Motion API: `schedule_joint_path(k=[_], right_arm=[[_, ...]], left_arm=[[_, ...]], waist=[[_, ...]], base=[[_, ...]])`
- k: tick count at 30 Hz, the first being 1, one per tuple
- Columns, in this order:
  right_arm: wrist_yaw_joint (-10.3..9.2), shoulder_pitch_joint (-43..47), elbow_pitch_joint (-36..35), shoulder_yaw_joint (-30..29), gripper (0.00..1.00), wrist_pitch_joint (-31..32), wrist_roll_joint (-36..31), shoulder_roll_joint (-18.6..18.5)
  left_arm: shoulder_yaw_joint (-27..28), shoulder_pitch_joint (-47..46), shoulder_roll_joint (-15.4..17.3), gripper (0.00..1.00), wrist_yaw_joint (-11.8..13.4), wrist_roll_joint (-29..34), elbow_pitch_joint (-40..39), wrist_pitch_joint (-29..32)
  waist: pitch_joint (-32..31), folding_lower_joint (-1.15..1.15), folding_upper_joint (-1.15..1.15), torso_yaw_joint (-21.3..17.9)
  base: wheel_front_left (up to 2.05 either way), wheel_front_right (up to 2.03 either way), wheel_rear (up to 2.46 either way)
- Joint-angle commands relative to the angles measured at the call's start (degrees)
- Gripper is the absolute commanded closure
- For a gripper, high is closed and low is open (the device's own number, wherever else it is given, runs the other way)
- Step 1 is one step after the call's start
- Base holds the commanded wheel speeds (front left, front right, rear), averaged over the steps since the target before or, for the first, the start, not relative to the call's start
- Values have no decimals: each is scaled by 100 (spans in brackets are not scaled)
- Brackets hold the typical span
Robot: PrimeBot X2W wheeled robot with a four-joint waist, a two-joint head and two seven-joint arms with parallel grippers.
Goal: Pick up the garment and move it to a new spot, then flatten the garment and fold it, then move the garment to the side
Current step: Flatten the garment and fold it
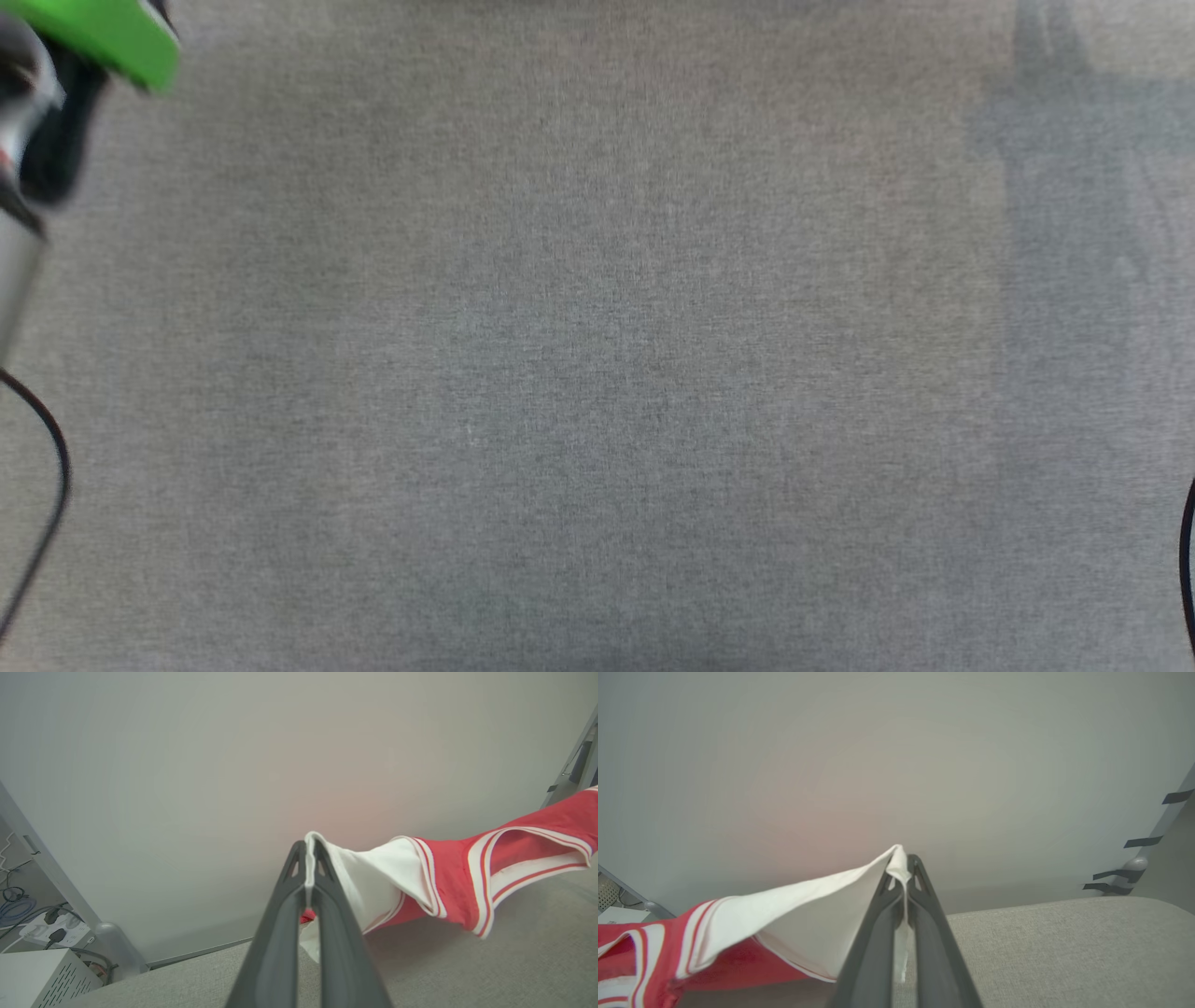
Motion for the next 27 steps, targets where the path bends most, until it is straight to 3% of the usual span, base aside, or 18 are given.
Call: schedule_joint_path(k=[1, 8, 17, 20, 27], right_arm=[[-5, 344, -125, 98, 100, 73, 193, -82], [-5, 2013, -801, 657, 100, 738, 1028, -553], [-5, 3587, -1536, 941, 100, 1445, 1727, -1073], [-5, 4001, -1663, 909, 100, 1617, 1873, -1160], [-5, 4986, -2143, 671, 100, 2218, 2073, -1383]], left_arm=[[79, 423, 23, 100, 65, 2, -127, -31], [248, 2471, 305, 100, 261, 95, -825, -33], [-103, 3960, 492, 100, 590, 466, -1229, -33], [-229, 4277, 577, 100, 692, 672, -1266, -33], [-191, 5288, 679, 100, 910, 527, -1619, -33]], waist=[[-600, 0, 0, 34], [-1231, 0, 0, 27], [-1744, 0, 0, 56], [-1932, 0, 0, 71], [-2282, 0, 0, 71]], base=[[0, 0, 0], [0, 0, 0], [0, 0, 0], [0, 0, 0], [0, 0, 0]])
